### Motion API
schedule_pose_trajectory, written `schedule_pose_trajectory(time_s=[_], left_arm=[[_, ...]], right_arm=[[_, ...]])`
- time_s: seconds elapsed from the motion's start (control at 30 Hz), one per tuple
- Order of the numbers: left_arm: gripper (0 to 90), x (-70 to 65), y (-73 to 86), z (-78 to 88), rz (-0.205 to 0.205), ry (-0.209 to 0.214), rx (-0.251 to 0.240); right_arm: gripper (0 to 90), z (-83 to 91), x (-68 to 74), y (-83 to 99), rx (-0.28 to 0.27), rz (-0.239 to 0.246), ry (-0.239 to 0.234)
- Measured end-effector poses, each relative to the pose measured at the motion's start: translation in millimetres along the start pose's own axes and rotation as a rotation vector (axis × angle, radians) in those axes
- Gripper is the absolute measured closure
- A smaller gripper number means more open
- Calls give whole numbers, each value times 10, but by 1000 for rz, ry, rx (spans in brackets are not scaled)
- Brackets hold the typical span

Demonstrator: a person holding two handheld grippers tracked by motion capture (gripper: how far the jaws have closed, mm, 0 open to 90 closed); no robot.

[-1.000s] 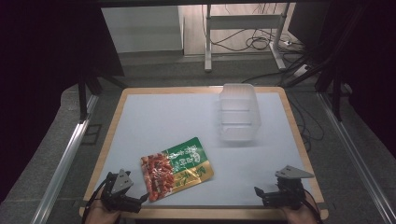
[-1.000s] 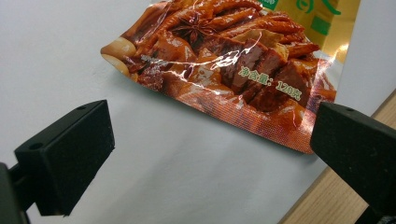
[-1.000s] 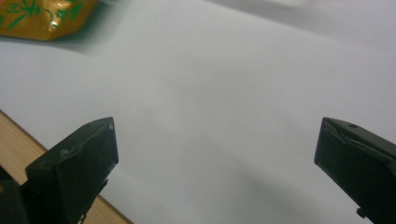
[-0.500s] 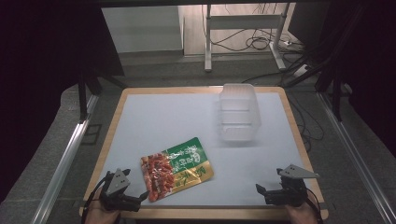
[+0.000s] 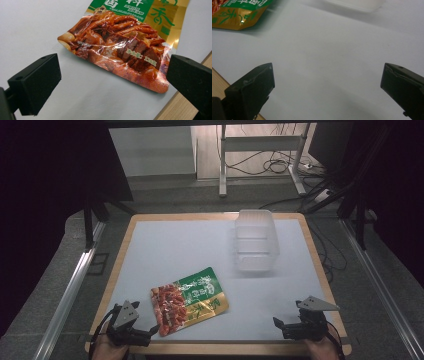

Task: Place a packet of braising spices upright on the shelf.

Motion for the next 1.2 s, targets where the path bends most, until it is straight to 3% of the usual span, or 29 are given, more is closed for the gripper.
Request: schedule_pose_trajectory(time_s=[0.8, 1.2], left_arm=[[0, -26, 10, -26, -27, 3, 25], [0, -31, 12, -33, -33, 6, 31]], right_arm=[[0, -61, 68, -100, -23, 52, -2], [0, -145, 156, -200, -45, 64, -42]])
Point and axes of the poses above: each handheld gripper's, and its own axes: z roughly backward along the jaws, y roughly out of its underside, x roughly to its left, the point moved 8 cm from there along -z, roughly forward along the jaws, and after that the axes turned 5 degrees about y, right-handed, at the moved point
